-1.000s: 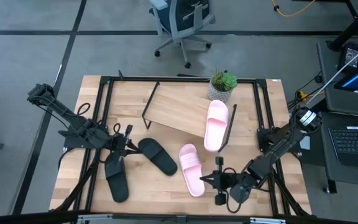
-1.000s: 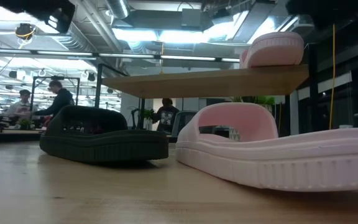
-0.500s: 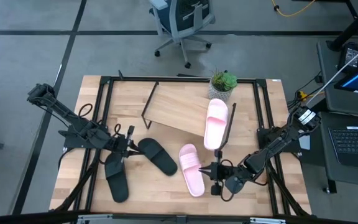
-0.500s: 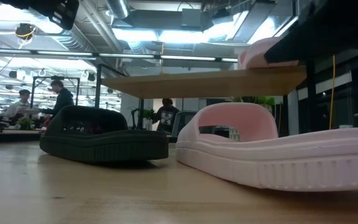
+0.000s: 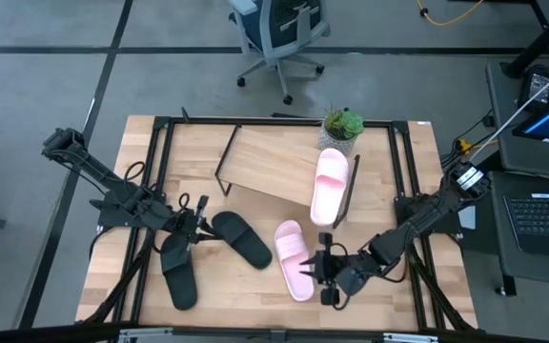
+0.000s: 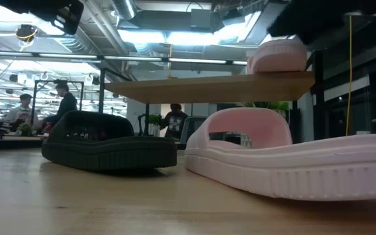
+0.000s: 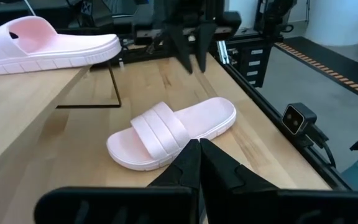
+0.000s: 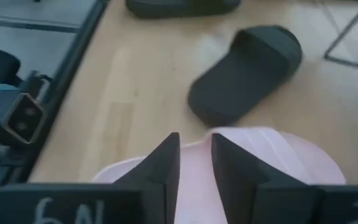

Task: Pick and place slides into the shelf
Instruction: Put the pink slide on the shelf

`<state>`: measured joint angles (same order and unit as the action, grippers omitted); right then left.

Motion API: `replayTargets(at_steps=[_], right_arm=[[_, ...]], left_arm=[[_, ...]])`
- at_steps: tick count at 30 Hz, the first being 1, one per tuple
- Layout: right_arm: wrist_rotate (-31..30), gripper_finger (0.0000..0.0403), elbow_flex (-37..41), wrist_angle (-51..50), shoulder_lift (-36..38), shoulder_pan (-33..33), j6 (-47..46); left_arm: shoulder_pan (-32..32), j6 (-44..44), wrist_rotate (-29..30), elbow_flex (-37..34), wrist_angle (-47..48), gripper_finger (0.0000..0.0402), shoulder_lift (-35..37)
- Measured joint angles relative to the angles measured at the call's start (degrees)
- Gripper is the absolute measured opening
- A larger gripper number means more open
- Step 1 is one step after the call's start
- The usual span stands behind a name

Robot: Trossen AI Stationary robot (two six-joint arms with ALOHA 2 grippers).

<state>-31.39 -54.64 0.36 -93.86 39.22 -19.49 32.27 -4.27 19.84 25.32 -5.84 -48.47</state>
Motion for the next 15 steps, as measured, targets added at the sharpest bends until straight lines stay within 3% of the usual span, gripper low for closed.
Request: replayTargets(at_steps=[9,15], right_arm=[[-1.56,0.0040,-10.09,-11.22,-2.87,1.73,3.79],[-2.87,0.0021,-24.80,-31.24,-11.65,1.73,7.26]], left_arm=[[0.00,-0.02,0.00,0.00,0.24,0.0000,0.00],[0.00,-0.02,0.00,0.00,0.37,0.0000,0.00]])
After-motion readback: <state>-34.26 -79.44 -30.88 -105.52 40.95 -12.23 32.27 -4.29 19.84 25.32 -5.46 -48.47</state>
